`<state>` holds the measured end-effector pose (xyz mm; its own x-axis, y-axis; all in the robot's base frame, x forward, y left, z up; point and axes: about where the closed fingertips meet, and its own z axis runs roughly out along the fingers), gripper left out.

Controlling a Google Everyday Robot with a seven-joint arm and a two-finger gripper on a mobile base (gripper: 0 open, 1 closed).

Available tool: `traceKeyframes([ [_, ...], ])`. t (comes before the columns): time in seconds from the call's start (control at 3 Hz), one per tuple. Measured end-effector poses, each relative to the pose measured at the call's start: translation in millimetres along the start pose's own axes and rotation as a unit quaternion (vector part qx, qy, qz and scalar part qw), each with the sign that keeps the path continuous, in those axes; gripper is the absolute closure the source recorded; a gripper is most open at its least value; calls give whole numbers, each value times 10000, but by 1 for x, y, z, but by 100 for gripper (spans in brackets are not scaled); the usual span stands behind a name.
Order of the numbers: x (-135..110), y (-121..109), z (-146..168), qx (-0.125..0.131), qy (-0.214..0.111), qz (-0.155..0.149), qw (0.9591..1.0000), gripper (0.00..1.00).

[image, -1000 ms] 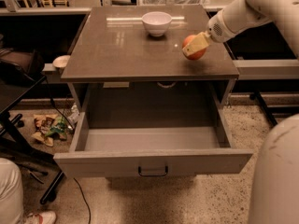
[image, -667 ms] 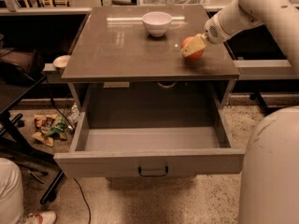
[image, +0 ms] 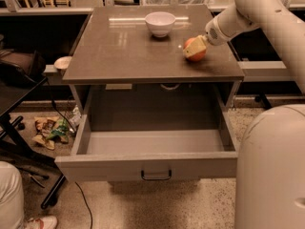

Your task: Pick apple from top drawer and place on counter

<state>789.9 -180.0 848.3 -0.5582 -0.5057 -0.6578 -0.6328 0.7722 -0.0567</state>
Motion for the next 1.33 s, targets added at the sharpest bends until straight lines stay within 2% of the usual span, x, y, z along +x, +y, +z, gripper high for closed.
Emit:
traceKeyframes([
  [1.0,-5,-4,2,133,-40,-115,9998,11],
  [1.33,-7,-3,-4,189,-89,-182,9996,0],
])
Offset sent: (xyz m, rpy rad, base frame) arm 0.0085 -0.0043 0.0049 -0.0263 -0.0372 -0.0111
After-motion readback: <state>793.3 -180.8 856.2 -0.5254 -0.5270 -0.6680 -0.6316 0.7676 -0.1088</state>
